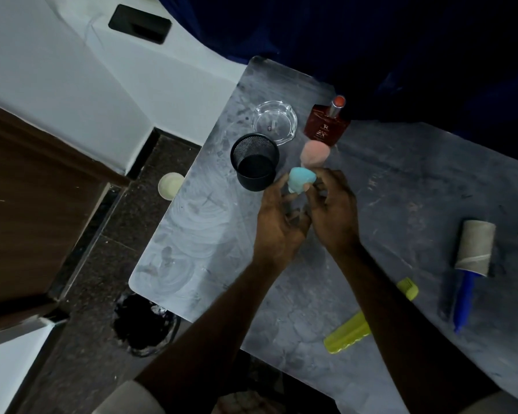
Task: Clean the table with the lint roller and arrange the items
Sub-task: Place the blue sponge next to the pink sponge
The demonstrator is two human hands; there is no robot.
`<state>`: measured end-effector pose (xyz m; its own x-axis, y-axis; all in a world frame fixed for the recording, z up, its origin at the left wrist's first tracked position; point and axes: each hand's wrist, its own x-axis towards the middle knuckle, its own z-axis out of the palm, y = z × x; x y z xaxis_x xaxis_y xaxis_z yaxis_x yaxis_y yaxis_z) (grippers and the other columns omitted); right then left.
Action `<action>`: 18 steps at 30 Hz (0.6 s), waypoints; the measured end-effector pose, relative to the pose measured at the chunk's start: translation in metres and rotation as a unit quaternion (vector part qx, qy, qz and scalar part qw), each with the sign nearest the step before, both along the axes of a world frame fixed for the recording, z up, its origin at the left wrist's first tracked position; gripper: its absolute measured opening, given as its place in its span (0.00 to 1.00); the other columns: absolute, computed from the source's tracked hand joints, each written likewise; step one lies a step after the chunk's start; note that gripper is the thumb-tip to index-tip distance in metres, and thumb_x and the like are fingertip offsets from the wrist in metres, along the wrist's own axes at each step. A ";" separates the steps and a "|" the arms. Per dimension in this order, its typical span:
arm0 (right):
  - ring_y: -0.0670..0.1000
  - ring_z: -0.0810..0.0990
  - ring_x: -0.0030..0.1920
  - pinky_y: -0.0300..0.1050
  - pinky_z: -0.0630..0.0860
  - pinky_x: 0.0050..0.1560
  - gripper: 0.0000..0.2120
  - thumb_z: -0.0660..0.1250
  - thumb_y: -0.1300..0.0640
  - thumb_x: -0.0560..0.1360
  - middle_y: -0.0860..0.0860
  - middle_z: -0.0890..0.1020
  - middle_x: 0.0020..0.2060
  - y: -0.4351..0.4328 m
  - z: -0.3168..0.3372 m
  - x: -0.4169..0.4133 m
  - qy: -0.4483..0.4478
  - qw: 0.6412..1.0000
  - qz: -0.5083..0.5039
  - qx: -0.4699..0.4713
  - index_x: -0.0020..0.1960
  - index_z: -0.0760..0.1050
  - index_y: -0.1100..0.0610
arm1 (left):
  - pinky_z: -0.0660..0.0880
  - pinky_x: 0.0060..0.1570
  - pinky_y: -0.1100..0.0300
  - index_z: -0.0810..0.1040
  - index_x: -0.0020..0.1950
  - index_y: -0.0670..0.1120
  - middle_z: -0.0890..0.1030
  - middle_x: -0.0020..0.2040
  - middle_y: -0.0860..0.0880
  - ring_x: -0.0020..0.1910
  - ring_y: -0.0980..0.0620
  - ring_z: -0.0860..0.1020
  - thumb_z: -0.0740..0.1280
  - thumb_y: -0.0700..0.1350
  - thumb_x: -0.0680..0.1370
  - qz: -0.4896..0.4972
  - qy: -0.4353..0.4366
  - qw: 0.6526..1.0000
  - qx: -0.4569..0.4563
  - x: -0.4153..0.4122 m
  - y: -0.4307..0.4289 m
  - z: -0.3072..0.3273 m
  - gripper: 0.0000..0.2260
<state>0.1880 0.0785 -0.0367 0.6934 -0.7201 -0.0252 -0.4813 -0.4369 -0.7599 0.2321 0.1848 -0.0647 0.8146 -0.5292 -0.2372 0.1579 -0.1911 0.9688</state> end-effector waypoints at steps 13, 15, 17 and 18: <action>0.50 0.80 0.60 0.53 0.80 0.60 0.16 0.65 0.57 0.81 0.52 0.77 0.61 -0.001 -0.004 -0.002 0.004 1.000 0.006 0.001 0.69 0.75 0.56 | 0.84 0.60 0.36 0.69 0.80 0.58 0.75 0.75 0.46 0.68 0.44 0.81 0.76 0.38 0.76 0.010 -0.044 0.999 0.013 -0.005 0.002 -0.004 0.35; 0.51 0.80 0.61 0.54 0.80 0.60 0.17 0.65 0.57 0.81 0.52 0.77 0.62 0.000 -0.004 -0.003 0.003 1.000 0.007 0.006 0.69 0.75 0.55 | 0.86 0.58 0.41 0.67 0.82 0.52 0.74 0.76 0.48 0.68 0.48 0.81 0.76 0.36 0.77 0.005 -0.035 0.999 0.003 -0.004 0.003 -0.006 0.37; 0.50 0.80 0.61 0.53 0.80 0.60 0.18 0.65 0.57 0.81 0.51 0.77 0.62 0.001 -0.003 -0.003 0.001 1.000 0.007 0.006 0.70 0.74 0.54 | 0.87 0.56 0.46 0.66 0.83 0.51 0.74 0.76 0.49 0.67 0.51 0.82 0.77 0.36 0.77 0.004 -0.035 0.999 0.003 -0.004 0.004 -0.005 0.37; 0.50 0.80 0.60 0.53 0.80 0.60 0.18 0.66 0.57 0.80 0.51 0.77 0.62 0.000 -0.002 -0.003 -0.002 1.000 0.005 0.007 0.71 0.74 0.54 | 0.87 0.56 0.48 0.66 0.83 0.50 0.74 0.76 0.49 0.66 0.52 0.82 0.77 0.37 0.77 0.007 -0.034 0.999 0.010 -0.005 0.004 -0.002 0.37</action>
<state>0.1846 0.0789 -0.0387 0.7011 -0.7124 -0.0323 -0.4738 -0.4315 -0.7677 0.2273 0.1890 -0.0670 0.8364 -0.5137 -0.1910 0.0936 -0.2095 0.9733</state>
